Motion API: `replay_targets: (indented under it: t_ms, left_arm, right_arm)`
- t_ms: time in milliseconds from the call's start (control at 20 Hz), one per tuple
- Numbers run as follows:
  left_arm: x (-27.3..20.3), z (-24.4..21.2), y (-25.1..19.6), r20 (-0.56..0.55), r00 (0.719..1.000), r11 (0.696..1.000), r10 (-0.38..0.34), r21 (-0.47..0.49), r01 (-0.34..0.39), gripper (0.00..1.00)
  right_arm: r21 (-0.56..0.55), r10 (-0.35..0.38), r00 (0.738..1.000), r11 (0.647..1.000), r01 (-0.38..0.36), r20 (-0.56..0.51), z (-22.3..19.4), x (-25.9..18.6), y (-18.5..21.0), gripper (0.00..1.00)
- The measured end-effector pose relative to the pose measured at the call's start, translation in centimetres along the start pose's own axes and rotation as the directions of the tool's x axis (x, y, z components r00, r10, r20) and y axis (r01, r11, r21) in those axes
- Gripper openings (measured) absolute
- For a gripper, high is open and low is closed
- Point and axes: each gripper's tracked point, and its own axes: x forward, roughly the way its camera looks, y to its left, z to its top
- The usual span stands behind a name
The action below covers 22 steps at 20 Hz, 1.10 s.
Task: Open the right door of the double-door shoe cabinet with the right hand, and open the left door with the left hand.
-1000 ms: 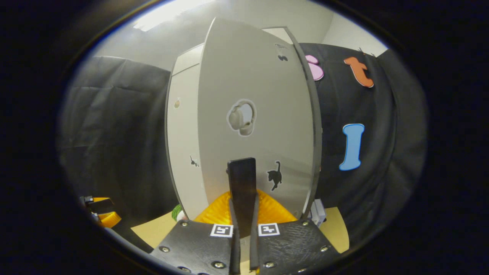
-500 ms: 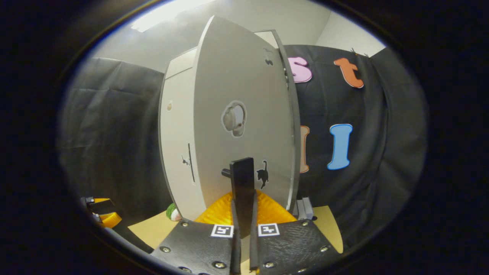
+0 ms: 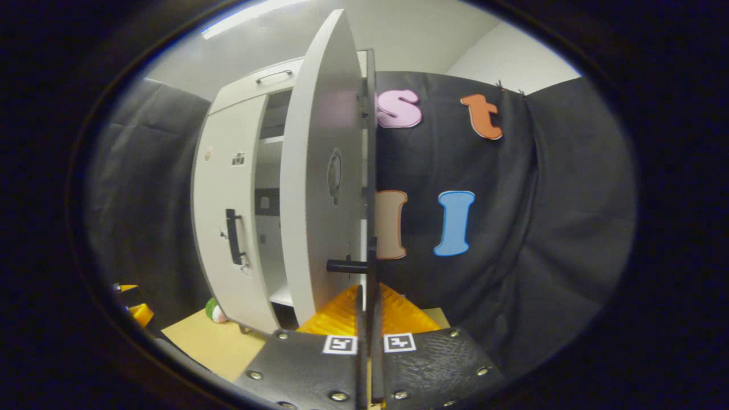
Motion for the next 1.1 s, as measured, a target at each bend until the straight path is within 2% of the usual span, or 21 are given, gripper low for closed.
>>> replay_targets:
  t_ms: [50,100,150,300,400,500,550,600,750,900,1100]
  left_arm:
    - [0.3,-0.1,-0.1,-0.001,1.000,1.000,-0.003,0.002,0.003,0.96]
    - [0.6,-0.2,-0.2,-0.005,1.000,1.000,-0.003,0.003,0.003,0.96]
    - [0.9,-0.4,-0.6,-0.009,1.000,1.000,-0.003,0.001,0.003,0.96]
    - [1.7,-1.3,-0.6,-0.038,0.999,1.000,-0.002,-0.015,0.002,0.96]
    - [2.6,-1.6,-0.6,-0.050,0.999,1.000,0.007,-0.025,-0.008,0.97]
    - [3.6,-1.9,-0.2,-0.062,0.998,0.999,0.009,-0.042,-0.011,0.97]
    - [4.3,-1.9,-0.3,-0.065,0.998,0.999,0.003,-0.053,-0.006,0.96]
    - [5.1,-1.6,-0.4,-0.061,0.998,0.998,-0.009,-0.061,0.005,0.96]
    - [7.8,-0.6,0.1,-0.035,0.999,0.998,-0.005,-0.060,0.003,0.97]
    - [10.6,0.3,0.5,-0.014,1.000,0.999,0.005,-0.053,-0.006,0.97]
    - [14.0,1.0,0.9,-0.016,1.000,0.998,0.005,-0.063,-0.006,0.96]
  right_arm:
    - [0.035,0.037,0.999,0.999,-0.037,0.003,-0.1,-0.1,0.6,0.01]
    - [0.061,0.071,0.997,0.996,-0.071,0.003,-0.1,-0.4,1.1,0.04]
    - [0.062,0.073,0.997,0.995,-0.074,0.016,0.0,0.1,0.5,0.08]
    - [0.055,0.061,0.998,0.997,-0.062,0.034,-0.1,0.3,0.0,0.08]
    - [0.075,0.081,0.996,0.994,-0.084,0.036,-0.2,0.3,0.3,0.08]
    - [0.059,0.006,0.999,0.998,-0.008,0.046,-0.4,0.2,-1.3,0.08]
    - [0.047,0.005,0.998,0.999,-0.008,0.064,-0.6,0.6,-1.5,0.19]
    - [0.046,0.013,0.998,0.999,-0.016,0.062,-0.8,-0.1,-1.6,0.48]
    - [0.072,-0.049,0.997,0.996,0.044,0.064,-1.5,-1.1,-3.3,0.60]
    - [0.060,-0.064,0.995,0.996,0.060,0.082,-2.3,-2.4,-4.2,1.00]
    - [0.051,-0.155,0.983,0.987,0.150,0.102,-3.4,-5.5,-5.9,1.00]
